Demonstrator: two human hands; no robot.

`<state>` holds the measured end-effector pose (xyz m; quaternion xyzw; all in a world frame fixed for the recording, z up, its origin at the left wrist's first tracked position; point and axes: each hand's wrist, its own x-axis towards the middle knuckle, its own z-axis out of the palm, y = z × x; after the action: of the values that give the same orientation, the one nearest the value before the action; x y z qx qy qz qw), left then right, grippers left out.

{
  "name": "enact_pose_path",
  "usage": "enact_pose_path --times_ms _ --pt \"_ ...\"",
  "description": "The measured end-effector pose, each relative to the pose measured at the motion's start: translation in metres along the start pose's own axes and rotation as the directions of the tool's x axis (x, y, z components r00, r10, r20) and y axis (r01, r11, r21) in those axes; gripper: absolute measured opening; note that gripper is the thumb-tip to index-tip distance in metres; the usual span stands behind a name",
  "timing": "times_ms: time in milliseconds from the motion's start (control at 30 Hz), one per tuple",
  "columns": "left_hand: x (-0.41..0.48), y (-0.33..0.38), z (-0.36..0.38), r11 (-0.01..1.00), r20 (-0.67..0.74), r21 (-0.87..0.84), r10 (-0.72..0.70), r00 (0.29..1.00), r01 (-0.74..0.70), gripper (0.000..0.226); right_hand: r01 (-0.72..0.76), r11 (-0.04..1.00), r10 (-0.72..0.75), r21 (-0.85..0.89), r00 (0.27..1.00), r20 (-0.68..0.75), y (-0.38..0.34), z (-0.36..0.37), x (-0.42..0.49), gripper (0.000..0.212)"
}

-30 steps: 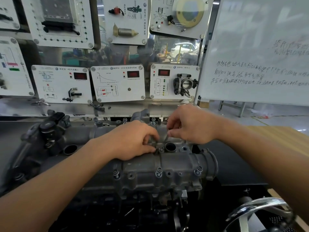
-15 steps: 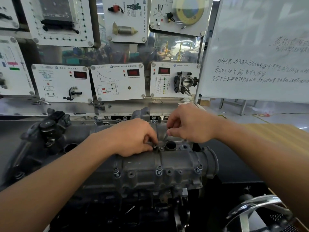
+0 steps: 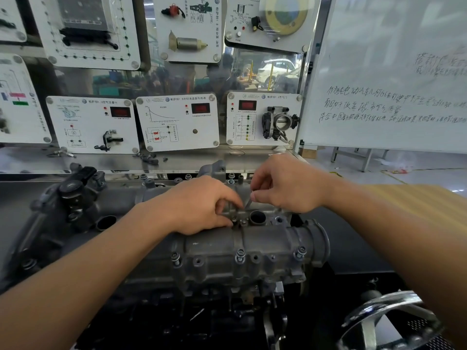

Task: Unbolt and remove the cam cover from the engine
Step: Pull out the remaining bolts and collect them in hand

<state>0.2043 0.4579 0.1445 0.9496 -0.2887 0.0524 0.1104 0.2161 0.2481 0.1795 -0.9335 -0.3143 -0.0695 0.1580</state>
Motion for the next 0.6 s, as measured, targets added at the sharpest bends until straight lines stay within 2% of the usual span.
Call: enact_pose_path --times_ms 100,200,267,333,367,400,467,533,600 --pt "0.001 0.003 0.002 0.996 0.031 0.083 0.029 0.999 -0.032 0.019 -0.001 1.000 0.001 -0.005 1.000 0.007 -0.003 -0.001 0.000 0.012" --pt "0.000 0.005 0.004 0.998 -0.023 0.039 0.047 0.999 -0.046 0.008 0.002 1.000 -0.002 0.015 1.000 0.002 -0.007 -0.005 0.000 0.012" --pt "-0.003 0.003 0.000 0.996 -0.106 -0.074 0.047 0.993 -0.055 0.007 -0.005 0.997 0.004 0.076 1.000 0.019 -0.007 -0.009 -0.001 0.011" --pt "-0.006 0.000 -0.005 0.951 -0.190 -0.308 -0.040 0.981 -0.021 0.009 -0.033 0.985 0.026 0.168 0.999 0.045 -0.006 -0.013 -0.004 0.008" --pt "-0.007 0.001 -0.007 0.877 -0.196 -0.480 -0.122 0.973 0.013 0.010 -0.046 0.972 0.035 0.229 0.998 0.051 -0.006 -0.015 -0.005 0.008" --pt "-0.009 0.002 -0.008 0.759 -0.170 -0.649 -0.207 0.963 0.049 0.012 -0.052 0.954 0.038 0.294 0.998 0.054 -0.007 -0.018 -0.005 0.007" --pt "-0.012 0.007 -0.011 0.469 -0.067 -0.878 -0.326 0.943 0.100 0.017 -0.038 0.925 0.015 0.377 0.998 0.064 -0.012 -0.021 -0.003 0.008" --pt "-0.014 0.010 -0.012 0.235 0.028 -0.965 -0.361 0.932 0.119 0.020 0.004 0.928 -0.031 0.372 0.997 0.069 -0.022 -0.023 0.003 0.009" --pt "-0.017 0.011 -0.016 0.105 0.088 -0.986 -0.343 0.935 0.131 0.022 0.042 0.945 -0.063 0.324 0.996 0.057 -0.034 -0.021 0.012 0.011"
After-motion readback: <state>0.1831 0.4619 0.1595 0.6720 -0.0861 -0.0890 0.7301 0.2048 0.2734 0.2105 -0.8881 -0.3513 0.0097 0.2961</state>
